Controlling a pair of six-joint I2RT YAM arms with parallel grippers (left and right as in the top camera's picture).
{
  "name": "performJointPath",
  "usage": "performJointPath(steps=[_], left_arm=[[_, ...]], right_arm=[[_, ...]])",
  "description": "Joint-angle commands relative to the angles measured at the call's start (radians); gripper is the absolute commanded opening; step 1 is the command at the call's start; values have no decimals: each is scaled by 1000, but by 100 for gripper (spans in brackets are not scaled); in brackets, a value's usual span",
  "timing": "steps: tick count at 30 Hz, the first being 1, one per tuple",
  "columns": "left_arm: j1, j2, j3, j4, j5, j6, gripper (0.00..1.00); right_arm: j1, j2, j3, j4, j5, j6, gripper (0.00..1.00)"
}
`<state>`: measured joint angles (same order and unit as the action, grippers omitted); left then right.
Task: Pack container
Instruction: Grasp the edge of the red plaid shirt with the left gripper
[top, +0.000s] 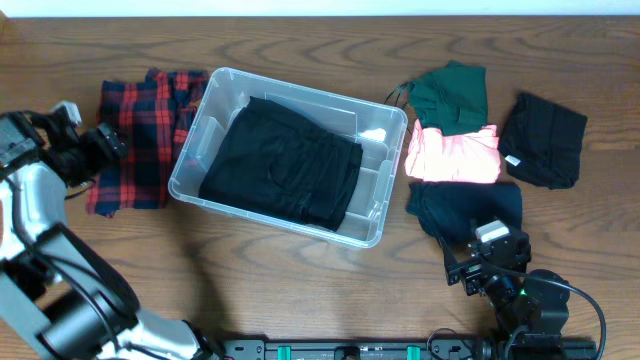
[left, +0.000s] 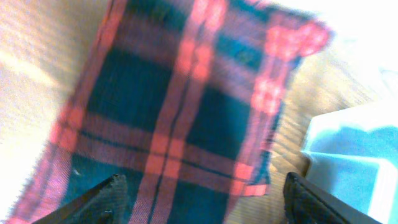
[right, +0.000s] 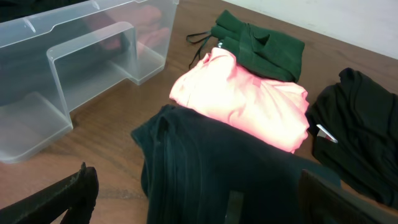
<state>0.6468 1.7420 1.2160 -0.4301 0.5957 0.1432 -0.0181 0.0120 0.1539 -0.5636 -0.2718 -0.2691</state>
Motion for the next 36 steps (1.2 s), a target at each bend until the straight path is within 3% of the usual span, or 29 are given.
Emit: performJointPath(steps=[1,5,15,22,25,30,36], left_arm=[[0,-25,-3,-3,15,232,82],[0,9,-3,30,13,361,82],[1,144,-3,95,-7,350,83],[1,243,-3,93,75,349,82],[8,278,-3,92,-8,237,82],[35,301,-3,83,-241,-65,78],[93,300,-8,-42,-381,-431,73]], right_arm=[[-14,-6,-2,-1,3,11,99],[-14,-6,-2,-1,3,11,100],[-14,-6,-2,-1,3,11,99],[-14,-6,-2,-1,3,11,99],[-14,-6,-2,-1,3,11,99],[-14,-6,-2,-1,3,11,99],[-14,-6,-2,-1,3,11,99]])
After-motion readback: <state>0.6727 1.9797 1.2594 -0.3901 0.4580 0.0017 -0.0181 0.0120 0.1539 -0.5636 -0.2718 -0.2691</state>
